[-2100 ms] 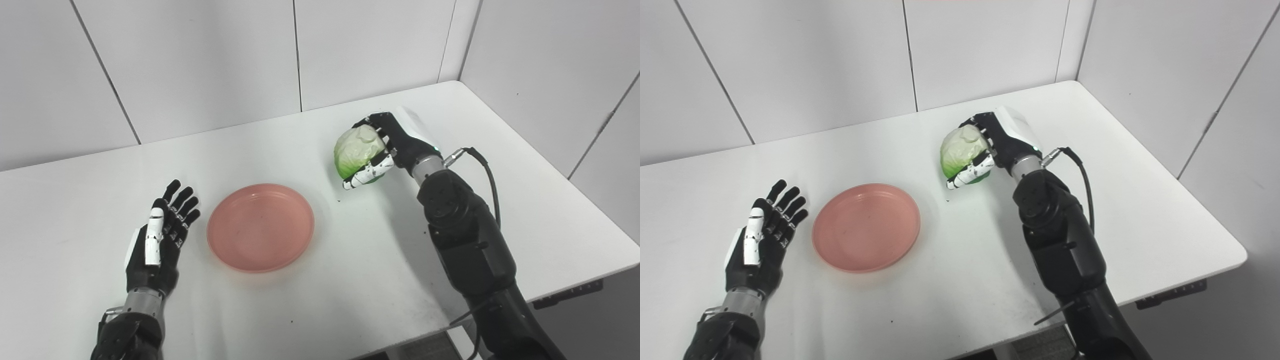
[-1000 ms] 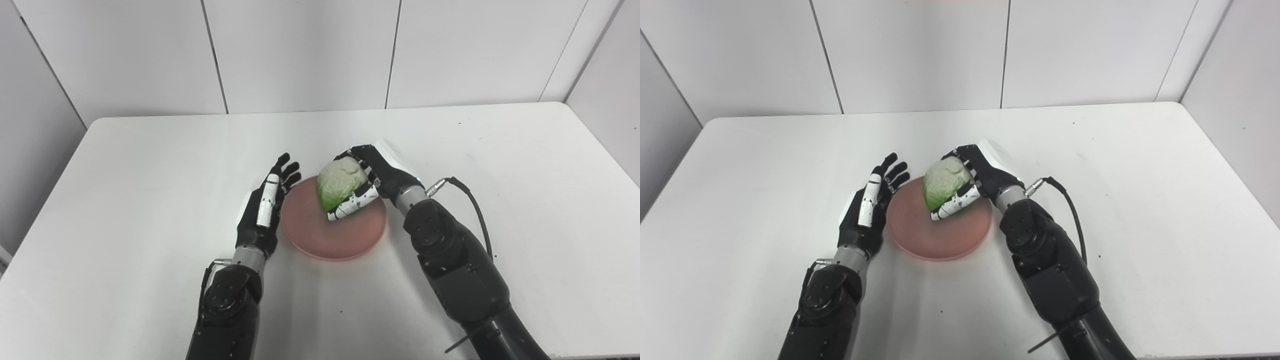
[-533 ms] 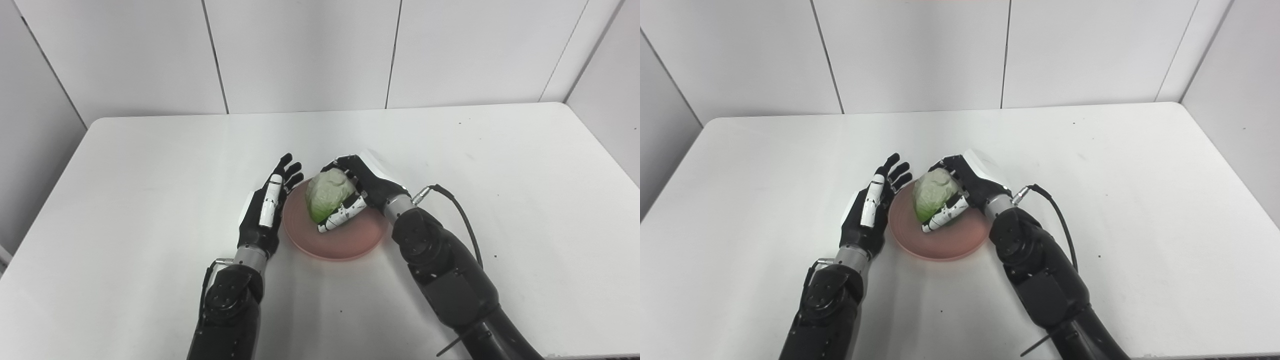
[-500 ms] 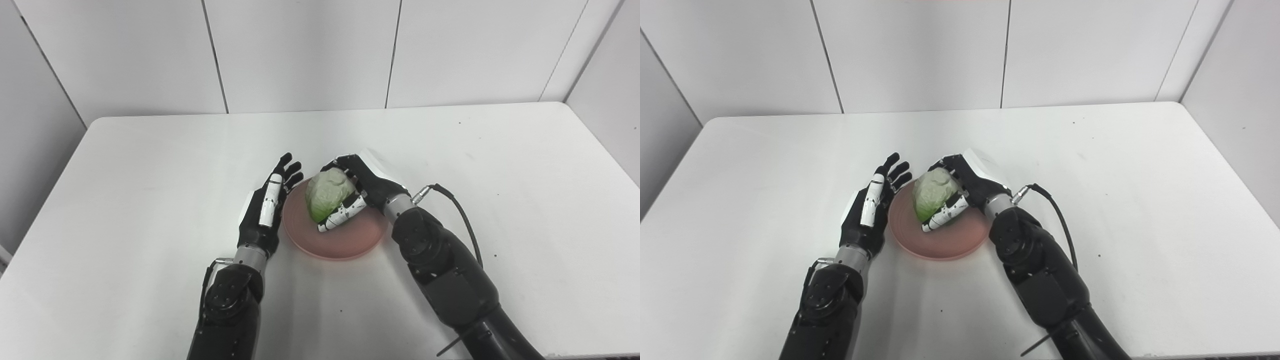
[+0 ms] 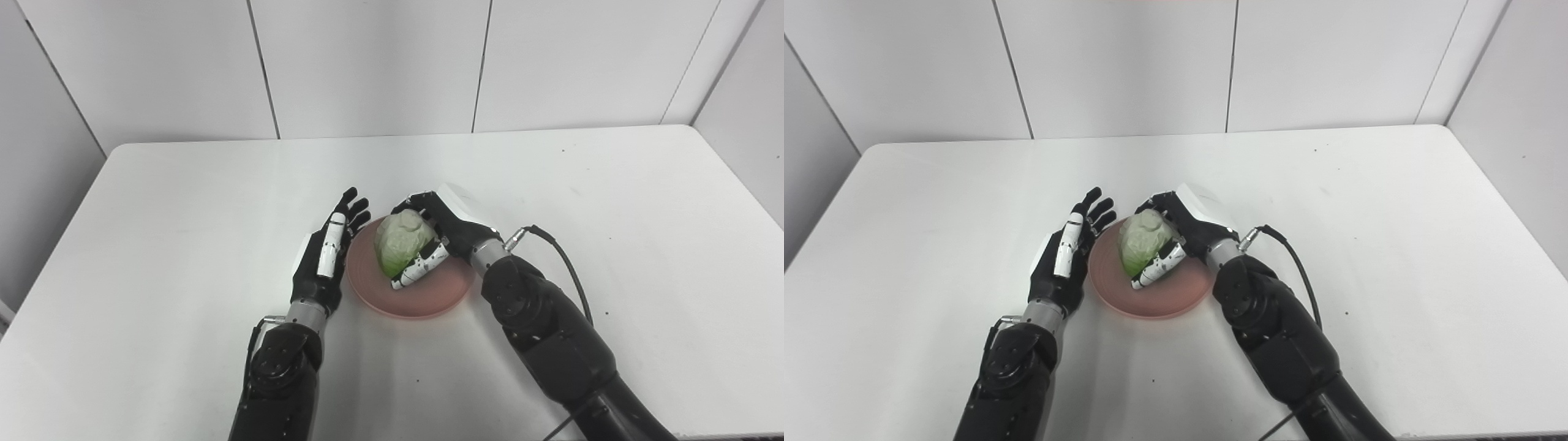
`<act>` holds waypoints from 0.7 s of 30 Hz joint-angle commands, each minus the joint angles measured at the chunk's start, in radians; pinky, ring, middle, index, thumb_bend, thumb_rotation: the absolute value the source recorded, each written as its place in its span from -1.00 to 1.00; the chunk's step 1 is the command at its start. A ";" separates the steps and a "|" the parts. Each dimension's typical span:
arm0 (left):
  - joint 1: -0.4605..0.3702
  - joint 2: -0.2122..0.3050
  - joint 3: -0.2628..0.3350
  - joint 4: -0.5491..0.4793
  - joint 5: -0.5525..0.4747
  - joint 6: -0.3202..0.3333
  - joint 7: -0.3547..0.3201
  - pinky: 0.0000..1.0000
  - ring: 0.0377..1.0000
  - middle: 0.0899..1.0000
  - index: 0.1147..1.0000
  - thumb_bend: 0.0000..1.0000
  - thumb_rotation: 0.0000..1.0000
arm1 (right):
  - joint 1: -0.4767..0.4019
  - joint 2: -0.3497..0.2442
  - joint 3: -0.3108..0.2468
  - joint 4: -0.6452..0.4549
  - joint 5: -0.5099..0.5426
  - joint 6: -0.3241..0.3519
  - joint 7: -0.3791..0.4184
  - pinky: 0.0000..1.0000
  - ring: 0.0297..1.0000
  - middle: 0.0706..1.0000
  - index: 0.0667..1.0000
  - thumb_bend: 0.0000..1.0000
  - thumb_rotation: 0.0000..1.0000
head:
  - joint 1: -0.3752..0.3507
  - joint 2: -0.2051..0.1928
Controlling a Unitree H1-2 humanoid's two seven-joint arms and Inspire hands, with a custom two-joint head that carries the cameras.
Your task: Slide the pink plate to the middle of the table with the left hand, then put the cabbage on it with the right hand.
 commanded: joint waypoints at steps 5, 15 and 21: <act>0.008 -0.001 -0.005 0.011 0.001 0.042 -0.002 0.82 0.85 0.85 0.82 -0.05 1.00 | -0.023 -0.047 0.038 -0.063 -0.044 0.023 0.089 0.13 0.38 0.51 0.64 0.70 -0.47 | -0.004 0.001; 0.008 0.003 -0.007 0.003 -0.005 0.052 -0.013 0.86 0.89 0.89 0.84 -0.05 1.00 | -0.015 -0.046 0.010 -0.113 -0.040 0.003 0.092 0.34 0.76 0.93 1.00 1.00 0.24 | -0.005 0.002; 0.010 -0.004 -0.005 0.001 -0.007 0.053 -0.010 0.84 0.89 0.87 0.82 -0.07 1.00 | -0.015 -0.050 0.003 -0.124 -0.048 -0.013 0.076 0.40 0.78 0.94 1.00 1.00 0.38 | -0.006 0.001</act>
